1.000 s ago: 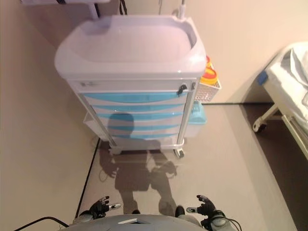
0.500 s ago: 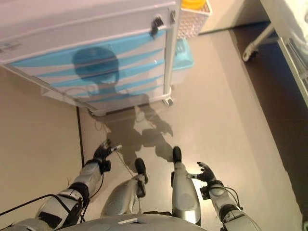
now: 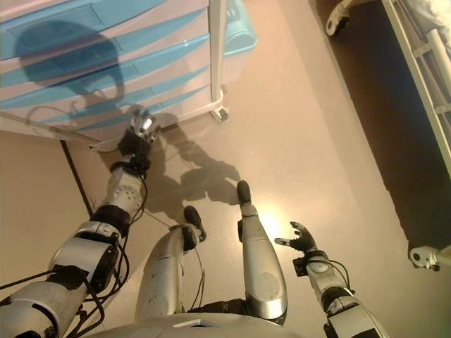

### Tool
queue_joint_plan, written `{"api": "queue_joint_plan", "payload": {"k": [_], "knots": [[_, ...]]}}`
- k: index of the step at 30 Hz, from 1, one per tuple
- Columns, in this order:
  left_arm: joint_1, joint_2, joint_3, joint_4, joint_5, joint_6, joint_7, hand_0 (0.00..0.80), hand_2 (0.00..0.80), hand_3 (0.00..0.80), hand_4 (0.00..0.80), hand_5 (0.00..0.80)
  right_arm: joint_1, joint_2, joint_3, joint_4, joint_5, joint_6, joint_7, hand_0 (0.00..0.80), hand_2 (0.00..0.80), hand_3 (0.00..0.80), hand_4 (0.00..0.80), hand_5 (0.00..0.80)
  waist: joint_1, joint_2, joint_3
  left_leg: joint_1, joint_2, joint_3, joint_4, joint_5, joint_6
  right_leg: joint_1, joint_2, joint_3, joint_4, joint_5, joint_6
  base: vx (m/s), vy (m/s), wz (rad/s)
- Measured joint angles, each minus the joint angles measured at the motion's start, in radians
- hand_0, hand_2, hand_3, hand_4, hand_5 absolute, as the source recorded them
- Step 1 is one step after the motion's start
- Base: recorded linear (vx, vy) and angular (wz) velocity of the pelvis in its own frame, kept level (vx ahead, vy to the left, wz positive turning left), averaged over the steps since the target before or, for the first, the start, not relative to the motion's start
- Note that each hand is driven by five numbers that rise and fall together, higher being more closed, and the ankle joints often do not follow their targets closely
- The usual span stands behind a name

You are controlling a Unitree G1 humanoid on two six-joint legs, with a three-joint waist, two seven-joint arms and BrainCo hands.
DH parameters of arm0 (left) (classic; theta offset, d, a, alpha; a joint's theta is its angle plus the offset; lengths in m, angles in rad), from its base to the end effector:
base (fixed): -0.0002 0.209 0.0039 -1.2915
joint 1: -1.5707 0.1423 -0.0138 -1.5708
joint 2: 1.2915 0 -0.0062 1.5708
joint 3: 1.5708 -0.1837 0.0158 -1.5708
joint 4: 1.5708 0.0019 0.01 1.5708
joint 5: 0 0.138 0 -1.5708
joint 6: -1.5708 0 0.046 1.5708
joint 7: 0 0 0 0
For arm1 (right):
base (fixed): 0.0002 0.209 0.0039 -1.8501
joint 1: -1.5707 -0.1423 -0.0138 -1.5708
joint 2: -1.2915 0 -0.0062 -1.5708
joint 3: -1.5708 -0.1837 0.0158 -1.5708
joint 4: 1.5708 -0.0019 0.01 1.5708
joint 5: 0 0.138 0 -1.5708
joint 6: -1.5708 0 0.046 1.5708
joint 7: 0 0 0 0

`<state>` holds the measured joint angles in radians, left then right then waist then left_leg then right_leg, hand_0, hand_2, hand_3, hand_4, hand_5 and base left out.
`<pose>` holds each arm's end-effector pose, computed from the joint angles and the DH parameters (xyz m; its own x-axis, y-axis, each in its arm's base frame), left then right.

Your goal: Open the drawer and pick up the medicine

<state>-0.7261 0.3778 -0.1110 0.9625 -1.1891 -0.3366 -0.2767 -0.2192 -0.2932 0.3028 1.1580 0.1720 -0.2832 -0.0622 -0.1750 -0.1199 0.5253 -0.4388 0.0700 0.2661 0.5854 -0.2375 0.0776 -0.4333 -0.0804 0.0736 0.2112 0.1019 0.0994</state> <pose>0.3213 0.2272 0.0855 0.9738 0.0998 0.2044 0.0537 0.7722 -0.6331 0.1692 -0.2175 -0.0777 0.7833 -0.1008 -0.6134 -0.1043 0.9514 -0.2897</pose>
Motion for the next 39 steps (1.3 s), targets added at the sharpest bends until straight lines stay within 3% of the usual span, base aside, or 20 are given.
{"api": "queue_joint_plan", "payload": {"k": [9,24,25,27,28,29,30,39], "knots": [[-0.102,0.065,0.024,-0.009,-0.321,-0.018,-0.261,0.000,0.000,0.000,0.000,0.000,0.022,0.001,0.029,0.001,0.005,-0.021,0.008,0.000,0.000,0.000,0.000,0.000,-0.024,-0.038,0.015,-0.058,0.019,0.001,0.064,-0.028,0.015,-0.035,0.007,0.004,0.003,0.004,0.006,0.018,-0.011,-0.03],[-0.108,0.054,0.031,-0.010,-0.614,0.013,-0.434,0.000,0.000,0.000,0.000,0.000,0.025,0.002,0.048,-0.003,0.004,-0.042,0.020,0.000,0.000,0.000,0.000,0.000,-0.047,-0.039,0.015,-0.076,0.019,-0.016,0.076,-0.037,0.019,-0.036,0.008,-0.005,0.002,0.004,0.006,0.019,-0.010,0.01],[-0.108,0.053,0.031,-0.010,-0.628,0.014,-0.446,0.063,0.063,0.063,0.063,0.063,0.025,0.002,0.049,-0.003,0.004,-0.041,0.020,0.000,0.000,0.000,0.000,0.000,-0.048,-0.039,0.015,-0.076,0.019,-0.017,0.076,-0.037,0.019,-0.036,0.008,-0.005,0.002,0.004,0.006,0.000,0.000,0.00],[-0.108,0.049,0.030,-0.010,-0.651,0.015,-0.467,0.555,0.555,0.555,0.555,0.555,0.025,0.002,0.054,-0.003,0.004,-0.040,0.020,0.000,0.000,0.000,0.000,0.000,-0.049,-0.039,0.015,-0.078,0.019,-0.018,0.076,-0.037,0.019,-0.037,0.008,-0.007,0.001,0.004,0.006,0.000,0.000,0.00],[-0.108,0.047,0.030,-0.010,-0.668,0.019,-0.477,0.684,0.684,0.684,0.684,0.684,0.025,0.002,0.061,-0.003,0.004,-0.040,0.020,0.000,0.000,0.000,0.000,0.000,-0.050,-0.039,0.015,-0.079,0.019,-0.020,0.075,-0.037,0.019,-0.037,0.008,-0.008,0.001,0.004,0.006,0.000,0.000,0.00],[-0.108,0.047,0.030,-0.010,-0.678,0.021,-0.477,0.750,0.750,0.750,0.750,0.750,0.025,0.002,0.067,-0.003,0.004,-0.040,0.022,0.000,0.000,0.000,0.000,0.000,-0.051,-0.039,0.015,-0.080,0.019,-0.022,0.075,-0.037,0.019,-0.037,0.008,-0.010,0.001,0.004,0.006,0.000,0.000,0.00],[-0.108,0.047,0.028,-0.010,-0.688,0.021,-0.477,0.800,0.800,0.800,0.800,0.800,0.025,0.002,0.068,-0.003,0.003,-0.040,0.023,0.000,0.000,0.000,0.000,0.000,-0.052,-0.039,0.015,-0.080,0.019,-0.023,0.074,-0.037,0.019,-0.037,0.008,-0.011,0.001,0.004,0.006,0.000,0.000,0.00],[-0.019,-0.005,0.007,-0.061,-0.753,0.027,-0.541,0.800,0.800,0.800,0.800,0.800,0.028,0.001,0.087,-0.023,-0.019,-0.020,0.026,0.000,0.000,0.000,0.000,0.000,-0.042,-0.038,0.015,-0.027,0.006,-0.042,-0.003,-0.008,0.002,-0.016,-0.002,-0.057,0.017,0.004,0.005,-0.063,-0.094,0.08]]}}
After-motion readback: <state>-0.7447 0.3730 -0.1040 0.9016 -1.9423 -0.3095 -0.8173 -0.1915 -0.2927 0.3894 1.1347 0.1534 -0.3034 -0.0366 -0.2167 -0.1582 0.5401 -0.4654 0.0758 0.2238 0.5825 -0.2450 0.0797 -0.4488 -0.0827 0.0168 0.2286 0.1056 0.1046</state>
